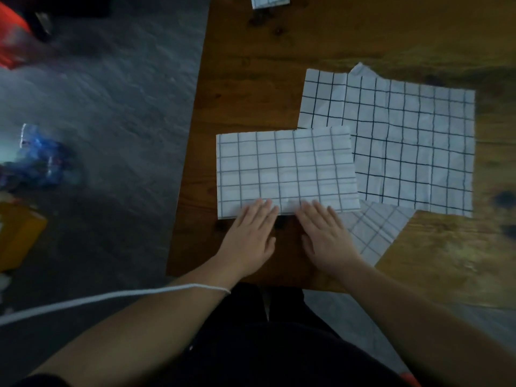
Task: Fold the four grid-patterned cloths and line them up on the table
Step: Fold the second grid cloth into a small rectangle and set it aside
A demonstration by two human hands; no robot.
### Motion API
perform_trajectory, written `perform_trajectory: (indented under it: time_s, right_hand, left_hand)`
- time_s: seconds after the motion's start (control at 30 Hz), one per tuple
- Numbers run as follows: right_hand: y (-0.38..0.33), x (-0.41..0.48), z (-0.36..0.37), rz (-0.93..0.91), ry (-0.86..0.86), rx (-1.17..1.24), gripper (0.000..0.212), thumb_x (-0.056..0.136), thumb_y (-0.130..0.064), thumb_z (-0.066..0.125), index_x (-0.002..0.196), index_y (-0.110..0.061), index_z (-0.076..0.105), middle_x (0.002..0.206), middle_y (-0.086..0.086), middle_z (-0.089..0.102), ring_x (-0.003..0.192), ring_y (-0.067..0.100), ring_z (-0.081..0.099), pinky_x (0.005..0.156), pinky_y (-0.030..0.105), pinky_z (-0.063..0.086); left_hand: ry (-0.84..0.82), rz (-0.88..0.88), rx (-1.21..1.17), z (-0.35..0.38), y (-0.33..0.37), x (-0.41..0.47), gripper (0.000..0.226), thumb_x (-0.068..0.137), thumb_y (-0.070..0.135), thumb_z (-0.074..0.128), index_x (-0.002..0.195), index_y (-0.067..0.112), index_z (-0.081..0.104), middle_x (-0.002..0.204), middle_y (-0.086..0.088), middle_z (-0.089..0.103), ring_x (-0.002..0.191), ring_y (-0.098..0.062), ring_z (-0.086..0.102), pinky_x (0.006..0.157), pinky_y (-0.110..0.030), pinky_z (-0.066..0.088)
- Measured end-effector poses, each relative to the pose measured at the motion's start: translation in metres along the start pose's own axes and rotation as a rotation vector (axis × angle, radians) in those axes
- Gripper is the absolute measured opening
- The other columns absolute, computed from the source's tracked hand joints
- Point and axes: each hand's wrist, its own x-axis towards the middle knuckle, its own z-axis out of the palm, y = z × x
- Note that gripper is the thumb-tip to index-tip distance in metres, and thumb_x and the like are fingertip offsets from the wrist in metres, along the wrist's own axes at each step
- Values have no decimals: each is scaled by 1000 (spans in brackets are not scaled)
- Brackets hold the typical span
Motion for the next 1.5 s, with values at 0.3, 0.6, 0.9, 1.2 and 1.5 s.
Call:
perform_trajectory:
  time_s: [0.3,0.6,0.9,1.2,1.5]
  right_hand:
    - [46,-39,-2,244,-33,-20,61,106,-42,21,162,-25,4,168,-6,-2,154,13,-9,126,40,-4]
    - [0,-31,-6,205,44,35,58,102,-34,33,157,-16,25,165,8,24,155,25,10,125,52,6]
    - [-30,8,11,-9,-71,-7,67,98,-43,19,161,-21,16,169,-2,13,155,17,4,125,43,1]
    - [-33,4,16,48,-57,-57,64,100,-42,26,161,-22,20,168,0,16,155,22,9,124,53,10]
    - [5,-19,11,242,-29,-44,62,104,-49,17,162,-29,5,169,-7,-1,155,14,-8,126,45,0]
  left_hand:
    - [-20,8,63,24,-45,-34,61,106,48,23,161,21,17,168,0,15,156,-18,6,125,-47,11]
    - [37,-89,31,9,-24,-40,64,102,42,34,160,17,25,167,-4,19,156,-22,8,124,-54,7]
    - [5,-63,19,28,7,-4,66,101,46,32,159,16,27,167,-5,23,155,-21,11,124,-52,11]
    - [30,-18,38,32,-12,-6,64,103,49,29,160,22,21,168,-6,19,156,-23,9,123,-58,10]
    - [22,-41,50,26,-53,-30,60,106,52,18,161,28,15,169,-6,10,156,-24,1,125,-50,6]
